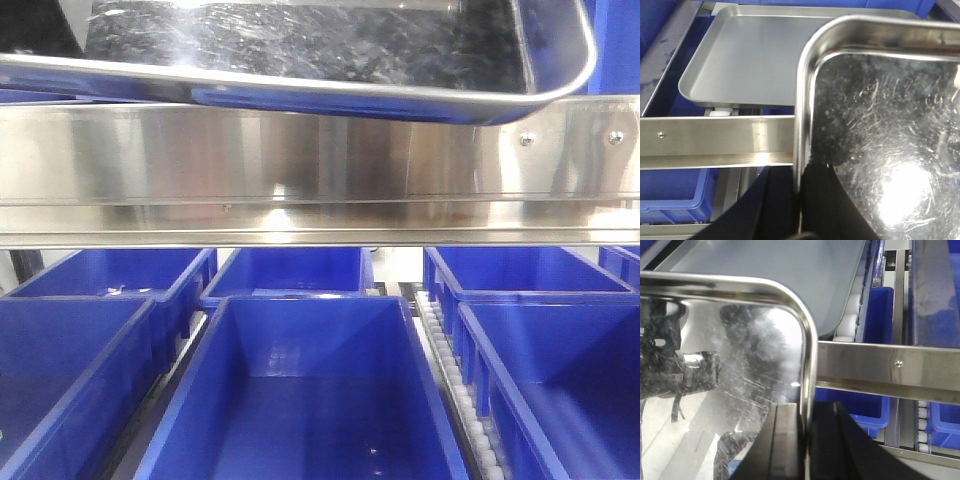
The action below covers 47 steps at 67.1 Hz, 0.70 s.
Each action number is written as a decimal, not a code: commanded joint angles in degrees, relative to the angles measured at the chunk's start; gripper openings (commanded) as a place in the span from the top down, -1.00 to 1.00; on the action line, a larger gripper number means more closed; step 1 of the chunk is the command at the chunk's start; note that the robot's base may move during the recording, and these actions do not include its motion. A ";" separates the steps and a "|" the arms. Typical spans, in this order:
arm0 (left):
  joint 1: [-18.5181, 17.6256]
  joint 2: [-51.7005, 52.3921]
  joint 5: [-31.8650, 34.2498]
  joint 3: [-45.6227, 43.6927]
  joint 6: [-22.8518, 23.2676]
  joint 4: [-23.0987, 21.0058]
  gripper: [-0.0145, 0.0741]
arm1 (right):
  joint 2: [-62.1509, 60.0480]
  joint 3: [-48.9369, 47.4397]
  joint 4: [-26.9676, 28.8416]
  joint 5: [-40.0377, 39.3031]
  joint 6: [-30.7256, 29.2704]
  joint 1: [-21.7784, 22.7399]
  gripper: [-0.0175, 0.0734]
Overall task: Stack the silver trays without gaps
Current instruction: 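Position the held tray above the silver tray on the shelf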
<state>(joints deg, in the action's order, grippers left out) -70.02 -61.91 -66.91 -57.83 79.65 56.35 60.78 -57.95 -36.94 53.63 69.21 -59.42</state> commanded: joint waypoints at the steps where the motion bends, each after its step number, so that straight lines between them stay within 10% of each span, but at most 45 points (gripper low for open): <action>1: -0.32 -0.20 4.95 -0.22 0.29 1.05 0.71 | -0.20 -0.38 -0.39 -7.22 -0.18 -0.30 0.62; 47: -0.32 -0.20 5.09 -0.22 0.29 2.10 0.71 | -0.20 -0.38 -0.39 -11.99 -0.18 -0.30 0.62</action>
<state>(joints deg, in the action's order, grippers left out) -70.02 -61.91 -67.54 -57.83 79.65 56.50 60.78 -57.84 -37.27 52.24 69.21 -59.37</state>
